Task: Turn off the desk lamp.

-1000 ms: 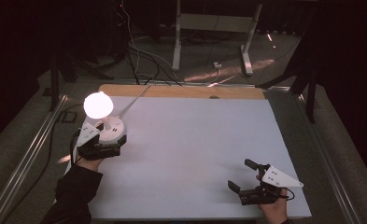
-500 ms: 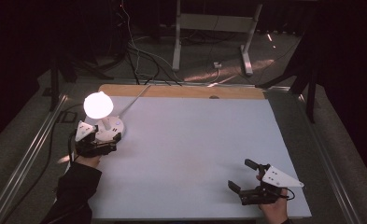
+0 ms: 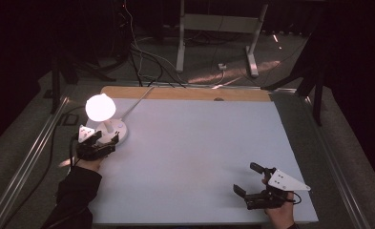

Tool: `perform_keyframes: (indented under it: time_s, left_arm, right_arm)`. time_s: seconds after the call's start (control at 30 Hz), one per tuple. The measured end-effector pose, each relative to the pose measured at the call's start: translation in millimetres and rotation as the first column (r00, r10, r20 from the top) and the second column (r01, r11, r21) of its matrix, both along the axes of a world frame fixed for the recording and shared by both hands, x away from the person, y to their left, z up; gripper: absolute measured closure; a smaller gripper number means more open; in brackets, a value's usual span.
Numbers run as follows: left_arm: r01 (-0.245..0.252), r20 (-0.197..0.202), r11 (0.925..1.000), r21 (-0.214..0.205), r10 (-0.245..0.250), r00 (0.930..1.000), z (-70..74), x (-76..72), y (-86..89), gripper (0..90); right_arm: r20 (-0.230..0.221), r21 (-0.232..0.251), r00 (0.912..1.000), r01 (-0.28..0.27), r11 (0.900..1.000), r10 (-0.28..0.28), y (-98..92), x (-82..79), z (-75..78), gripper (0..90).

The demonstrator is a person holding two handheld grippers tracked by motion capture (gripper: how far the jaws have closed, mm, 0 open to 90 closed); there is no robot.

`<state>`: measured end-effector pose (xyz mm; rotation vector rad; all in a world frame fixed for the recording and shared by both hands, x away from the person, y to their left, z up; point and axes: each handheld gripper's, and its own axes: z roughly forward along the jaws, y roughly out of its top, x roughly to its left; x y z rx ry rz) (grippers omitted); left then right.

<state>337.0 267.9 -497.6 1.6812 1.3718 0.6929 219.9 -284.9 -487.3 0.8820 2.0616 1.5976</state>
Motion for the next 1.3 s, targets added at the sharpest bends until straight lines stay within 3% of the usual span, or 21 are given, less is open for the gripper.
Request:
perform_keyframes:
  time_s: [0.23, 0.67, 0.87, 1.3]
  left_arm:
    - [-0.013, -0.008, 0.9997, 0.018, 0.014, 0.9999, -1.9, 0.8, 1.1, 60.9]
    - [0.005, -0.018, 0.999, 0.045, -0.004, 0.9998, -6.6, 3.4, 2.4, 89.3]
    - [0.029, -0.033, 0.9993, 0.025, -0.028, 0.9991, -8.4, 5.9, 2.8, 90.0]
    - [0.042, -0.056, 0.9982, 0.042, -0.04, 0.9977, -10.7, 11.5, 2.4, 90.0]
  right_arm:
    - [-0.001, -0.004, 1.0, -0.001, 1.0, 0.001, 0.4, -0.1, 0.0, 0.0]
    - [-0.009, -0.001, 0.9999, -0.01, 0.9999, 0.01, 0.7, 0.1, -0.4, 0.0]
    - [-0.011, -0.001, 0.9999, -0.009, 1.0, 0.009, 0.4, 0.1, -0.4, 0.0]
    - [-0.013, 0.0, 0.9999, -0.009, 1.0, 0.009, 0.7, 0.3, -0.6, 0.0]
